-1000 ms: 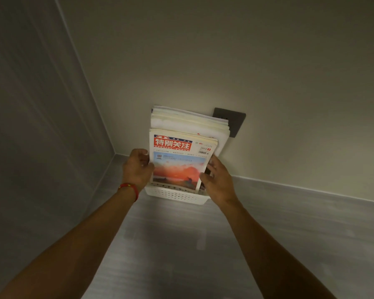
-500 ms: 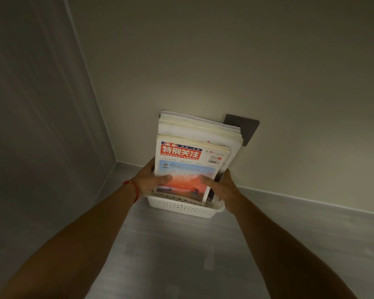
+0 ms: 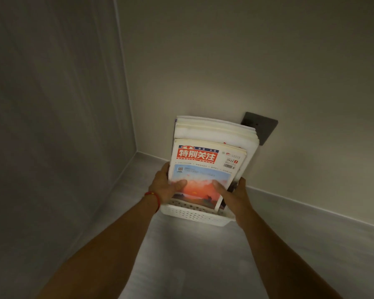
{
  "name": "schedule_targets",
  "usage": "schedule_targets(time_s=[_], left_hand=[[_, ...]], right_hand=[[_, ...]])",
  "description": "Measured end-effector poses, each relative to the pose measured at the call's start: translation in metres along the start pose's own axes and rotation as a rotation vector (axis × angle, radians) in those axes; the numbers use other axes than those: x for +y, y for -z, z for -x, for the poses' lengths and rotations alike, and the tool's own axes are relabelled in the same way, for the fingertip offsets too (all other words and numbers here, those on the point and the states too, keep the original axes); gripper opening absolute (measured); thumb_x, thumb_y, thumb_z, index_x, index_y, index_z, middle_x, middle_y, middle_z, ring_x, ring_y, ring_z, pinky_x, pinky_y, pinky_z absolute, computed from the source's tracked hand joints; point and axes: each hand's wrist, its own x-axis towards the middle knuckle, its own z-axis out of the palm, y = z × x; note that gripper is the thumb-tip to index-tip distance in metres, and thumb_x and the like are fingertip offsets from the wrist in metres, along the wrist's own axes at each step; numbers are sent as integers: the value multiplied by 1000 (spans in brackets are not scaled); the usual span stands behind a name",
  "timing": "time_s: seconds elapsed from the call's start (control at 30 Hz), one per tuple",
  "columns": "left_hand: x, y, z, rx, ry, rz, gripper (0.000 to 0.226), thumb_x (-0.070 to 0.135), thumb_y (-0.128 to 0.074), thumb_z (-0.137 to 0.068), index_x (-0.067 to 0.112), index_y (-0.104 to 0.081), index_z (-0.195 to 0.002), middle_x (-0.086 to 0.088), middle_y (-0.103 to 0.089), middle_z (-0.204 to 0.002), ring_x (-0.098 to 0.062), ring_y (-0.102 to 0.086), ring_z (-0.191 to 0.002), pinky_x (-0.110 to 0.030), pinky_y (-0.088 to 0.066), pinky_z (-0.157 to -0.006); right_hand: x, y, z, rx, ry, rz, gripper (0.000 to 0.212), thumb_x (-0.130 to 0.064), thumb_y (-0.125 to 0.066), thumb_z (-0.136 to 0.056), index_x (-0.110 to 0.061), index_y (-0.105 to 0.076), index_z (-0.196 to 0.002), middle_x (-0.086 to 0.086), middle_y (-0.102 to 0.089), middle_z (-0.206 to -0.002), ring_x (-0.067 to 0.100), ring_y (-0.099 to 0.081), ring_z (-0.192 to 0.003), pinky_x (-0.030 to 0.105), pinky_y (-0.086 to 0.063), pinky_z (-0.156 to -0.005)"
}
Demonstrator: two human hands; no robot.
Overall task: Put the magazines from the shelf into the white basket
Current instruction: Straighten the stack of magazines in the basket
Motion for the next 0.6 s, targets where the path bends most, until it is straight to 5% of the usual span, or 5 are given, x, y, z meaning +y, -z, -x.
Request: schedule_targets(time_s=[0.23,0.6], left_hand=[[-18,-13,97,207,70,4,63,43,-79,-75,44,-48,-129,9,-66,-122,-20,-68,-105,-51,-59,-88],[-37,-16,249,481,199,58,80,63,-77,-66,49,-39,-136,13,-59,-131,-20,-65,-113,-50,-57,-92]], right_hand=[[21,10,57,-116,-13,87,70,-38,-86,-70,-38,-42,-123,-24,-63,-108,-3,-62,-94,32,-57,-79],[35,4,139,-388,-8,194,68,-61,-86,-54,-63,-42,-106,-37,-62,-104,-5,-62,-99,21,-55,-68]])
